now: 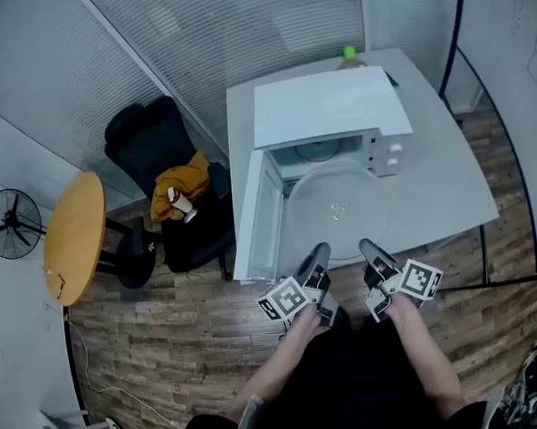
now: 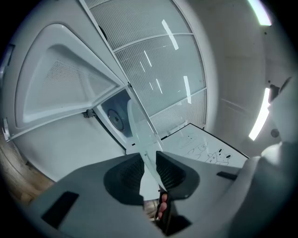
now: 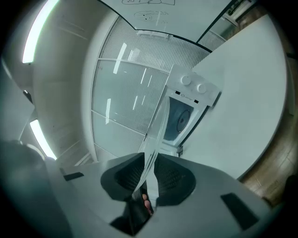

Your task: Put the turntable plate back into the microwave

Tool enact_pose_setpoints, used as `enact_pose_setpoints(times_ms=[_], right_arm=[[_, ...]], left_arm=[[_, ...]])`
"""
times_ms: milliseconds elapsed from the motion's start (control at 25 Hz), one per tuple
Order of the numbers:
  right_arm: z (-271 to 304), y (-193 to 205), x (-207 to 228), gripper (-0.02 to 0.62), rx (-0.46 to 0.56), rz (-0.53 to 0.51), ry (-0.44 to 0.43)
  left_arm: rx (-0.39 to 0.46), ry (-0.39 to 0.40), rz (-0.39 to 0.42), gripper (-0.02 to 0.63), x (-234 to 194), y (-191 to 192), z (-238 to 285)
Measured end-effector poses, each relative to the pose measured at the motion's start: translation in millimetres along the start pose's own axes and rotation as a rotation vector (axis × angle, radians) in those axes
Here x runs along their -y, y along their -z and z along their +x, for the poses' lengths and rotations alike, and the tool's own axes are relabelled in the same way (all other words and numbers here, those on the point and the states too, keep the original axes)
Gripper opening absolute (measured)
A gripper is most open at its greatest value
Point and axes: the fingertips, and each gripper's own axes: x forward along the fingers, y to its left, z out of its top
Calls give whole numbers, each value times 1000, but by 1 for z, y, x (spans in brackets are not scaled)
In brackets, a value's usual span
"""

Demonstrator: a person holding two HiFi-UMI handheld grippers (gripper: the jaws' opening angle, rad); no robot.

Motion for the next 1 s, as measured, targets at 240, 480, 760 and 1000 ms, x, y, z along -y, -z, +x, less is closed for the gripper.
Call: enact_pose_setpoints(times_ms=[240, 480, 760, 1000], right_arm=[[2, 3, 10, 78, -8, 23, 45], [5, 5, 10, 83, -29, -5, 44], [5, 6, 15, 84, -28, -11, 76], [8, 1, 20, 86, -51, -75, 105]], left_arm=[[-7, -4, 22, 61, -4, -1, 3], [-12, -13, 10, 66, -12, -1, 2], [-23, -11, 30, 69, -12, -3, 3], [-30, -21, 65, 69, -13, -8, 8]])
